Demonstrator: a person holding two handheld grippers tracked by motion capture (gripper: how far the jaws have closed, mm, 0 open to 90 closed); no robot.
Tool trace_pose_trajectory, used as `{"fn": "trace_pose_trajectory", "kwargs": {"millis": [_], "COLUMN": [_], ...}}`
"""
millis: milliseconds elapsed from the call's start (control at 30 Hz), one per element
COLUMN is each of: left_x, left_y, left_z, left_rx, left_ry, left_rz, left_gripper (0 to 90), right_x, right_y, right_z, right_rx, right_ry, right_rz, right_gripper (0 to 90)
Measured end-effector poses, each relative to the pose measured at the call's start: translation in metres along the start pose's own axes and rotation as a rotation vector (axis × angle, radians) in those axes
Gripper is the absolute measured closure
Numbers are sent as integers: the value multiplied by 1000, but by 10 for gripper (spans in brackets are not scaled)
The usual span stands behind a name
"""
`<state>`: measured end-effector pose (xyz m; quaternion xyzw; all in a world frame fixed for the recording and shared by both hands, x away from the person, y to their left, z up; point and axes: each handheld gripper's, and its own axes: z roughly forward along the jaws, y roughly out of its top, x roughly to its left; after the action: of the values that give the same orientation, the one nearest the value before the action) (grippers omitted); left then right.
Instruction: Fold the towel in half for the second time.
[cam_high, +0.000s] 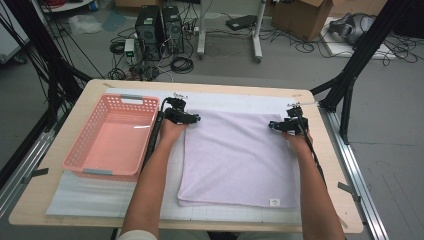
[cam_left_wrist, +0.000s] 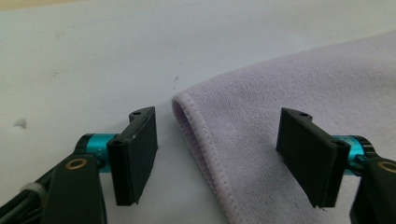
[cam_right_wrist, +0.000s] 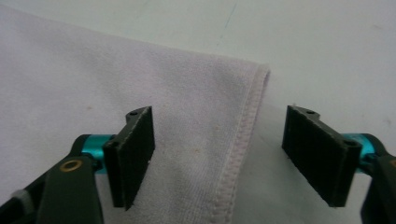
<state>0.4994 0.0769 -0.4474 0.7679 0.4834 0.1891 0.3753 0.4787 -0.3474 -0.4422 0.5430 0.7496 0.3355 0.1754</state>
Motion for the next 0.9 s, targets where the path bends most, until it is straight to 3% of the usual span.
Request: {"fn": "trace_pose_trajectory", "kwargs": {"millis": [33,100,233,267,300,333,433,500,667,733,800,900], "left_x": [-2,-3,-3,-3,-4,-6,-6,-4,-1,1,1,0], "left_y": [0,0,0,0,0,0,1,2,14,16,15,12], "left_z": [0,-1,-1,-1,-1,-1,-1,-3,-18,-23,-28,-38], "left_rx": [1,3,-10,-9,-11,-6,-5,-18,-169,-198,-219,-261], "left_ry": [11,21,7,-22,-64,-50,-51,-46,-26,-38,-48,-67], "left_rz": [21,25,-3,-14,-24,-16,-55,-74,-119,-139,-117,-118], "left_gripper": [336,370,584,646,770,846,857,860,861,861,860,860], "right_x": [1,5,11,12,13,14,14,15,13,13,15,18], "right_y": [0,1,3,3,3,3,4,5,12,14,16,16], "right_z": [1,2,0,0,0,0,-1,-1,-11,-16,-21,-28], "right_rx": [0,3,17,19,18,18,22,7,-116,-154,-174,-194], "right_ry": [-19,-41,-10,17,31,34,38,13,-18,-14,-10,-8], "right_rz": [-21,-44,-59,-58,-49,-47,-35,-56,-33,-35,-48,-69], "right_gripper": [292,335,647,753,791,818,838,842,845,844,843,843]}}
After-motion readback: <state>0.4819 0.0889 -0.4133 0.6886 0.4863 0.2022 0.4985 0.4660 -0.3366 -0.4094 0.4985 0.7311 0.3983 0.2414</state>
